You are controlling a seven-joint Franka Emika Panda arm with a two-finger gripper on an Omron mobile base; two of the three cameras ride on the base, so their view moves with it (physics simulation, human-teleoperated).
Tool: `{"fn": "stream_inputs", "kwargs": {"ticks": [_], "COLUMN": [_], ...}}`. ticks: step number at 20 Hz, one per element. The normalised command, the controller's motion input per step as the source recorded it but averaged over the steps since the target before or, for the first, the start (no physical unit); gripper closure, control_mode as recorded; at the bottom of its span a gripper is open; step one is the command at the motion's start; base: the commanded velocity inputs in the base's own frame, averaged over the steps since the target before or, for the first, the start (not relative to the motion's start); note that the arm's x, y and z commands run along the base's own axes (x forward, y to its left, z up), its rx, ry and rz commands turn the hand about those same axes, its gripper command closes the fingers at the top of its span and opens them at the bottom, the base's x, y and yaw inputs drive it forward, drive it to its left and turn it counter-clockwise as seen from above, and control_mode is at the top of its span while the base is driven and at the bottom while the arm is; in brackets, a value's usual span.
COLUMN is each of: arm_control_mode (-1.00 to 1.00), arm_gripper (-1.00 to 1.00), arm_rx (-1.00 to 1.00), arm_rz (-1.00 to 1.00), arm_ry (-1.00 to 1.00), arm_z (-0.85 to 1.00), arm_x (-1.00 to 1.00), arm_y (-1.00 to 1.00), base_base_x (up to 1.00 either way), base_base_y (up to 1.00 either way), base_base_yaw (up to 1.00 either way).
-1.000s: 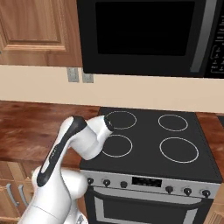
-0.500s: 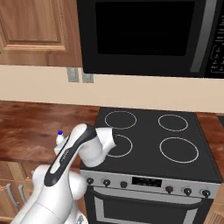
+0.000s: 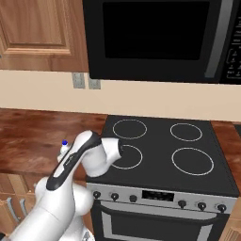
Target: Place the drinks on the dining counter in a tight cluster.
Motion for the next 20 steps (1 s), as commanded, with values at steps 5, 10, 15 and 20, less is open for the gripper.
{"fn": "stream_inputs", "kwargs": {"ticks": [5,10,15,20], "arm_control_mode": [-1.0,-1.0,-1.0,-1.0], "arm_gripper": [-1.0,-1.0,-1.0,-1.0], "arm_rx": [0.0,0.0,0.0,0.0], "arm_rz": [0.0,0.0,0.0,0.01], "arm_ry": [0.0,0.0,0.0,0.0], "arm_z": [-0.03,-0.14,-0.19,-0.22], "arm_x": [0.23,0.25,0.19,0.22], "arm_y": [0.0,0.02,0.01,0.01], "base_base_x": [0.0,0.0,0.0,0.0], "base_base_y": [0.0,0.0,0.0,0.0], "base_base_yaw": [0.0,0.0,0.0,0.0]}}
